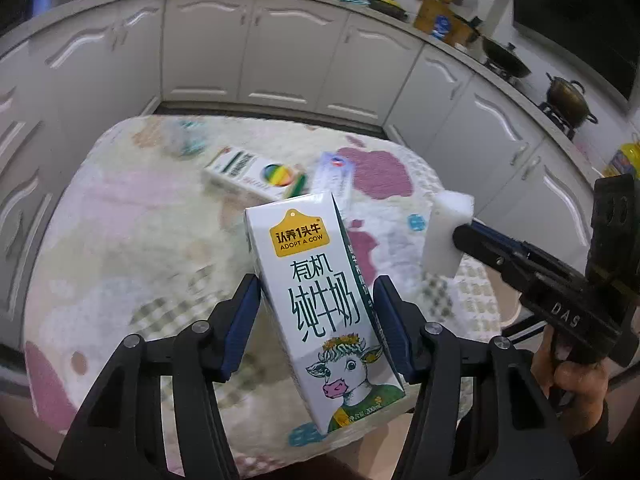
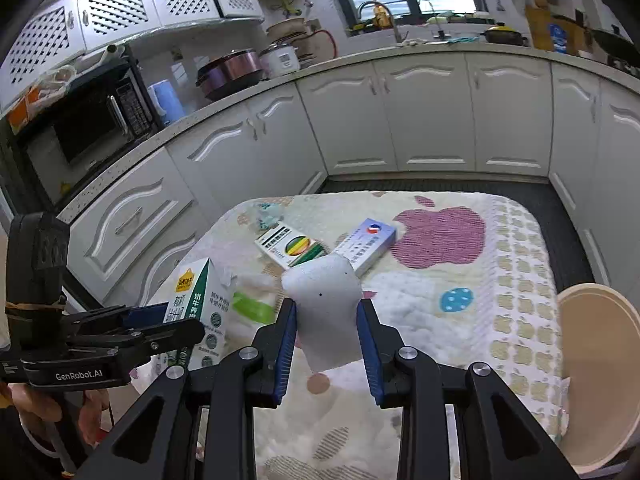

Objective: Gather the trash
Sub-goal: 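Carry the milk carton and sponge over the beige bin with both grippers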

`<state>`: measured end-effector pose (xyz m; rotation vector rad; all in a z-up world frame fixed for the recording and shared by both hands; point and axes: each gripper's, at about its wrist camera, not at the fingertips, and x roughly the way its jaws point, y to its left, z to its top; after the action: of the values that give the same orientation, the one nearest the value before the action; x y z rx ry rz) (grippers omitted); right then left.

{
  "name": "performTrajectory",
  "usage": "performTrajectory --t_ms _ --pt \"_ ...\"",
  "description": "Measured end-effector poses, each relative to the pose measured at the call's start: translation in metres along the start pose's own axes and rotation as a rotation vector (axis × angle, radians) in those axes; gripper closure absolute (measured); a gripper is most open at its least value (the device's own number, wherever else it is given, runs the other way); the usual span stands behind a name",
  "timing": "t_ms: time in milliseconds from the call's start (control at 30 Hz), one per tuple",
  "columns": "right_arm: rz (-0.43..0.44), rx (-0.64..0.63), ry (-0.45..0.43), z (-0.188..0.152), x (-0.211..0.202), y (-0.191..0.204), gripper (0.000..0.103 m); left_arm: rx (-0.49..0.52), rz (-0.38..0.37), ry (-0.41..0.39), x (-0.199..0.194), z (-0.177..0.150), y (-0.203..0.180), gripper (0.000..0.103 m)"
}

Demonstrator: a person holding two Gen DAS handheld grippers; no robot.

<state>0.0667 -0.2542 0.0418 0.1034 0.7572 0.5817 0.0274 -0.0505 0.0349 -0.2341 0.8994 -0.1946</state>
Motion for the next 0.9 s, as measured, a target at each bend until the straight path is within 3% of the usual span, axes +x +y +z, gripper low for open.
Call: performTrajectory --t_ms 900 --pt "-0.193 0.148 -0.075 -0.022 -0.082 -0.105 0.074 0.216 -0.147 0.053 0.071 0.035 -0.144 0.050"
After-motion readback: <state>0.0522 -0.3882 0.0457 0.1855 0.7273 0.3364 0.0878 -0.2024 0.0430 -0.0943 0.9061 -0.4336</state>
